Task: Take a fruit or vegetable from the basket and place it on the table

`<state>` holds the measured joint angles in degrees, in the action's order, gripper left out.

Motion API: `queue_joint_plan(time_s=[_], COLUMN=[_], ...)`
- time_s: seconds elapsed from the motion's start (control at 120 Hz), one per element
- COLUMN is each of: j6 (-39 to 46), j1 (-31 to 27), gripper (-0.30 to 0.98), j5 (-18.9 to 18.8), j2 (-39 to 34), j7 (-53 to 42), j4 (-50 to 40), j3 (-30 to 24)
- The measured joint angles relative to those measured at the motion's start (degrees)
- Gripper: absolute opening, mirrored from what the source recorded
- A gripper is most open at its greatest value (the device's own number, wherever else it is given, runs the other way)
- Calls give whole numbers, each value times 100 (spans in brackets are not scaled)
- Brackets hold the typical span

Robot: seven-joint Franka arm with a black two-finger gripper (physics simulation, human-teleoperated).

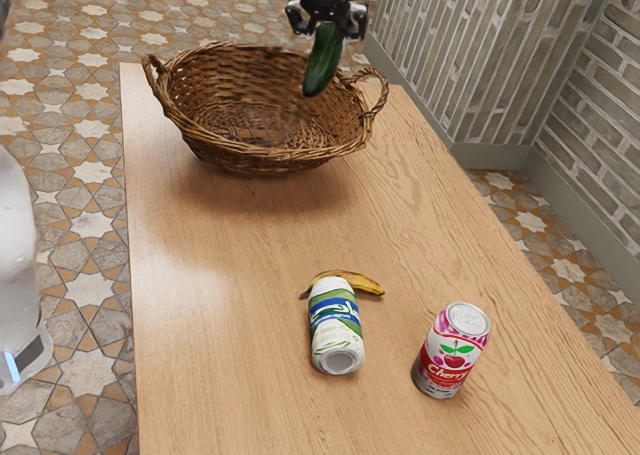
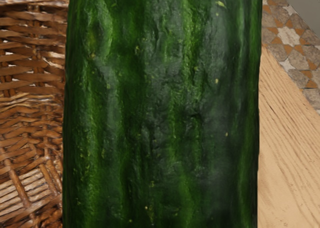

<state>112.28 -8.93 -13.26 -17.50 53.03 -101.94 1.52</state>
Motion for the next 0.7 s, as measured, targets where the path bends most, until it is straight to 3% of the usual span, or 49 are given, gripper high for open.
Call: queue_joint_plan(time_s=[0.167, 0.35, 0.442, 0.533, 0.617, 0.7], j6=[10, 269, 386, 459, 426, -420], j1=[135, 588, 724, 855, 1204, 1215], gripper=[18, 17, 41, 54, 61, 64], j5=[-459, -569, -558, -549, -275, 328], j2=[902, 1761, 1837, 1804, 1692, 1159], j7=[405, 847, 1003, 1166, 1600, 2491], j4=[1526, 2061, 2071, 2027, 1822, 1710], j3=[-1164, -1336, -1330, -1276, -958, -732])
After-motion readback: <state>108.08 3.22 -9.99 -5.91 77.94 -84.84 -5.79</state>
